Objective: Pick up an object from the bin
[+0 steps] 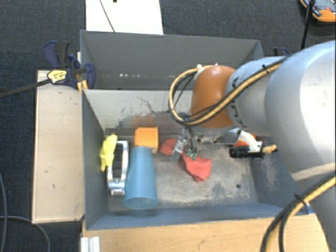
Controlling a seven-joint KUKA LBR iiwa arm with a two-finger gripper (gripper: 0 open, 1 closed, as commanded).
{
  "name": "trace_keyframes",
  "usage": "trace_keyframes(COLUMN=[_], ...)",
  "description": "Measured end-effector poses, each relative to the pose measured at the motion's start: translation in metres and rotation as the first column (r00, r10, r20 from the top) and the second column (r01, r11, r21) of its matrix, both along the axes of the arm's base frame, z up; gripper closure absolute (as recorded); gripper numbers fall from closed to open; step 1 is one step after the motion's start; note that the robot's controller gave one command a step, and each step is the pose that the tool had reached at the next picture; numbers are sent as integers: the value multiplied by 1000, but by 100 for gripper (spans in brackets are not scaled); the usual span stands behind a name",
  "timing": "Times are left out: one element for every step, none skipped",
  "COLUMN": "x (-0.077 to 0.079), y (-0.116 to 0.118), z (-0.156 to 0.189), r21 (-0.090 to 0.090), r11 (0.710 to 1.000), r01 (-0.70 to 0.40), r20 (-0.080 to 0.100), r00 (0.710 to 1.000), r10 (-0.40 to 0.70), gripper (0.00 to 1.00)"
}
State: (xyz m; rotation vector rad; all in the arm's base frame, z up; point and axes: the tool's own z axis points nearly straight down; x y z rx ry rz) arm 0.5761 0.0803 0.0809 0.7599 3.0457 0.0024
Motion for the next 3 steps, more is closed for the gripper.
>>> trace_keyframes(x=[-1, -2, 0], y=[0, 0, 0], z=[10, 32, 52], r21=[-1, -1, -1], r11=[1000, 1000, 1000], r01=[-1, -2, -4], r20=[-6, -8, -4], r00=[1000, 1000, 1000], r10=[1, 2, 4], gripper=[100, 100, 100])
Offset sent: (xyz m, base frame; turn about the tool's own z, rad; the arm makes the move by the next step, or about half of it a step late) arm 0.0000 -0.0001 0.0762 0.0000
